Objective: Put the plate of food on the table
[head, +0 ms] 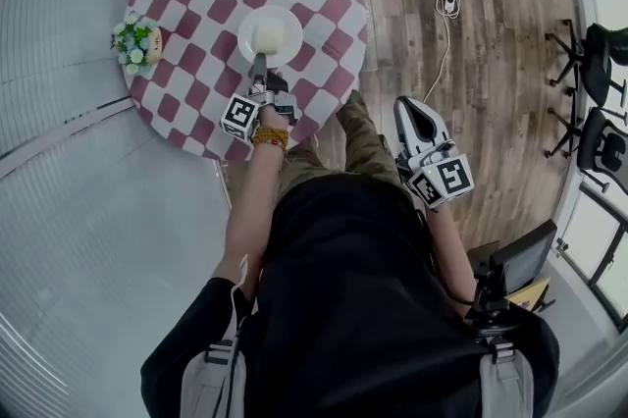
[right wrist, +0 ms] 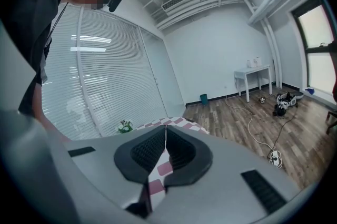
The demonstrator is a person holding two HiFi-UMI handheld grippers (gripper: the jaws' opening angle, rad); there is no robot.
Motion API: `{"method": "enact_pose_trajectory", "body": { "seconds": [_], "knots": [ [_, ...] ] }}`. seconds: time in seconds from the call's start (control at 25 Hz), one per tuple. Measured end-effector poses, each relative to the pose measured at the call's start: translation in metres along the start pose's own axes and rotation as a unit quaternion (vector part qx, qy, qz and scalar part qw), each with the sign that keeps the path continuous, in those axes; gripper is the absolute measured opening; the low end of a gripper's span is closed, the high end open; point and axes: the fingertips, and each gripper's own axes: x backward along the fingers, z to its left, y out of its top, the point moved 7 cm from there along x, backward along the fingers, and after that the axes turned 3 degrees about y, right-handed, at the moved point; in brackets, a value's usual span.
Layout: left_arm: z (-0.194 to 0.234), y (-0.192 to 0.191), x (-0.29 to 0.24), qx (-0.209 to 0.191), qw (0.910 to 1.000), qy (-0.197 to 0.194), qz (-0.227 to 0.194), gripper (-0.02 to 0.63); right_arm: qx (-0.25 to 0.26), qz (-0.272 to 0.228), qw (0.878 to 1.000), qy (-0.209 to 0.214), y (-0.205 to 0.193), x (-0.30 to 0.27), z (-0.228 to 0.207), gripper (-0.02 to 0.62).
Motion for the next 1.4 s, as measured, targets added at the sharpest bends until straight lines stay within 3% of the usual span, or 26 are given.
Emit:
{"method": "enact_pose_trajectory", "body": {
  "seconds": [0.64,1.4],
  "knots": [
    [0.036,-0.019,-0.021,0.019,0.9974,0.066,0.024,0.021,0.001,0.015,1.000,-0.017,0.002,0.012,-0.013,0.011],
    [0.064,-0.017,-0.036,0.033,0.9939,0.101,0.030,0.023,-0.005,0.023,0.999,-0.032,-0.001,0.013,-0.024,0.011]
  ]
}}
